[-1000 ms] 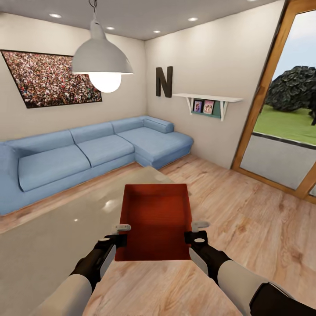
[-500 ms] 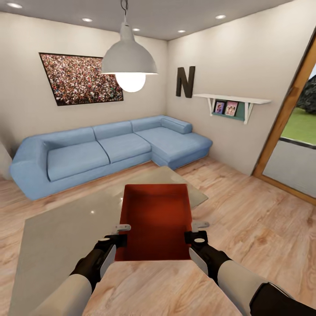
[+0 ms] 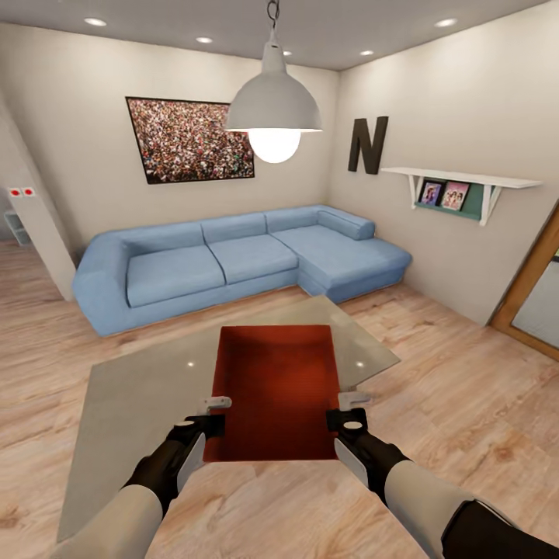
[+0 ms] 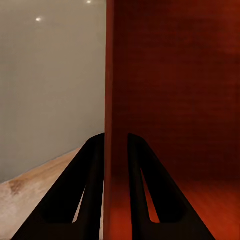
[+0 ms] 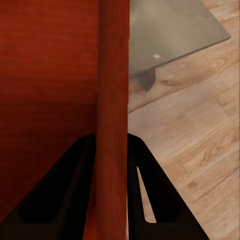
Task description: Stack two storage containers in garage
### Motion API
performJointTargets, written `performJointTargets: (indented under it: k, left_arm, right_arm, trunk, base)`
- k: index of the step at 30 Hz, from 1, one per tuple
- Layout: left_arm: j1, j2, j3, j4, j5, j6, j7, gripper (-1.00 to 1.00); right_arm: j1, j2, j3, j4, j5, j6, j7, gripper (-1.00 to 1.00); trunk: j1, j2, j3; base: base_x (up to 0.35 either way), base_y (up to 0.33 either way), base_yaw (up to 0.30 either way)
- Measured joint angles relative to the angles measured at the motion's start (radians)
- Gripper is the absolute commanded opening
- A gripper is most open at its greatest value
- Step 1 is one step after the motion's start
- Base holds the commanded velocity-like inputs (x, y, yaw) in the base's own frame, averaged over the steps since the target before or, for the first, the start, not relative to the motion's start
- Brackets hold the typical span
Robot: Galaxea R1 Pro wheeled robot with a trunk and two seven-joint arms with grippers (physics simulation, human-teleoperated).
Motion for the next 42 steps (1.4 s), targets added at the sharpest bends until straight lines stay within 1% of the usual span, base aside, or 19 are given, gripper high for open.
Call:
performJointTargets:
  k: [42]
  left_arm:
    - [0.0, 0.0, 0.0, 0.0, 0.0, 0.001, 0.0, -1.0]
  right_arm:
    - [0.0, 0.0, 0.0, 0.0, 0.0, 0.0, 0.0, -1.0]
  trunk:
    - [0.0, 0.0, 0.0]
  base:
    - [0.0, 0.0, 0.282]
